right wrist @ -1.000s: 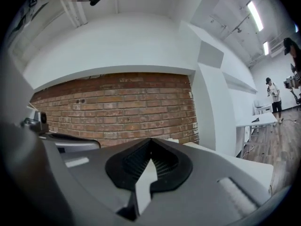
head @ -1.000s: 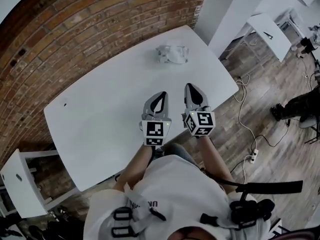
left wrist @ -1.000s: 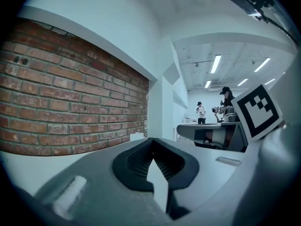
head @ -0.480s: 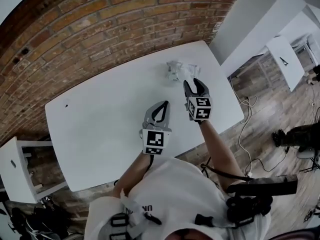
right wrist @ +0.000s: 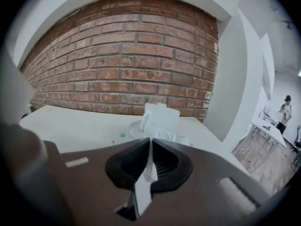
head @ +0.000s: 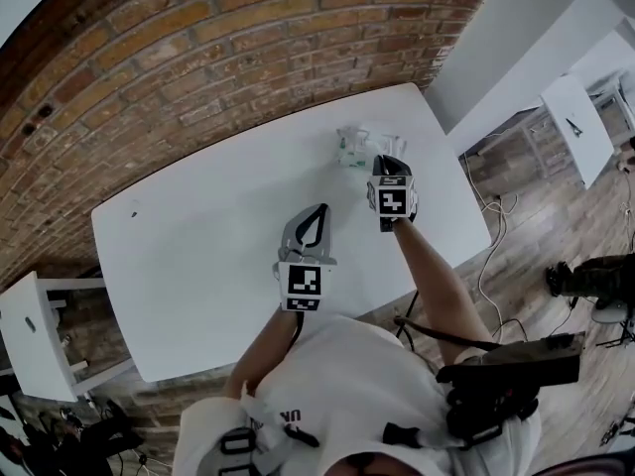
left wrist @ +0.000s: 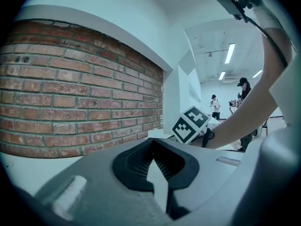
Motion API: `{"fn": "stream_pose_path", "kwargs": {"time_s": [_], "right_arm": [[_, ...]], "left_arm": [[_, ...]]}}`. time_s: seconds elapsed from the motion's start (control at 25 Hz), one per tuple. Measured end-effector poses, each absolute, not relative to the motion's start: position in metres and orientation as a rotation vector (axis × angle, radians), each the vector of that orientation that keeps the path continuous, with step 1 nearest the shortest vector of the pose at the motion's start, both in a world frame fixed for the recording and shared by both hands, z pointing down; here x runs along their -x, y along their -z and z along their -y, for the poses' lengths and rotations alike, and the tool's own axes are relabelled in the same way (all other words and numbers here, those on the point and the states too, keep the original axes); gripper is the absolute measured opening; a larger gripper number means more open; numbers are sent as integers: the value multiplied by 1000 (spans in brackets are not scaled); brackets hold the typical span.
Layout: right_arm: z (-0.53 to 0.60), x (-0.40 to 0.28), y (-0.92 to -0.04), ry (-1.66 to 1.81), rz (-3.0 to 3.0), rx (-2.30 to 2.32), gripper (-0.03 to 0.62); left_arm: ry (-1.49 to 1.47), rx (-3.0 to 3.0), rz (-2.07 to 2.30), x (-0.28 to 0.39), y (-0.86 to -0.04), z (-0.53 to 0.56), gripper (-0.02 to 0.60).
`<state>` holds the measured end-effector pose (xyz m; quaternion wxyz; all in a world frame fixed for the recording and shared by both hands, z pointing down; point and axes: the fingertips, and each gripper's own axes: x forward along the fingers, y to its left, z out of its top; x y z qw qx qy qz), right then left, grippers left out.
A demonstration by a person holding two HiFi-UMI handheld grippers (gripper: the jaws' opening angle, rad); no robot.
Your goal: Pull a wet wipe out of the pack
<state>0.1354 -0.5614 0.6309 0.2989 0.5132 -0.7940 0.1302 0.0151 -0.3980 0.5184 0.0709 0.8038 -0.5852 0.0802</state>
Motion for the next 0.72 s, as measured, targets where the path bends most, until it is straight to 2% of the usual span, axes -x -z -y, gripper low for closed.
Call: {"fn": "stream_pose_path", "kwargs": {"time_s": [0.44, 0.72], "right_arm": [[520, -170, -523, -129, 2302, -1540, 11], [428, -152, -591, -338, 2267, -1257, 11]], "left_arm": [[-184, -2462, 1742, -26, -504, 389, 3], [-153, -2492, 1708, -37, -498, 380, 3]]}}
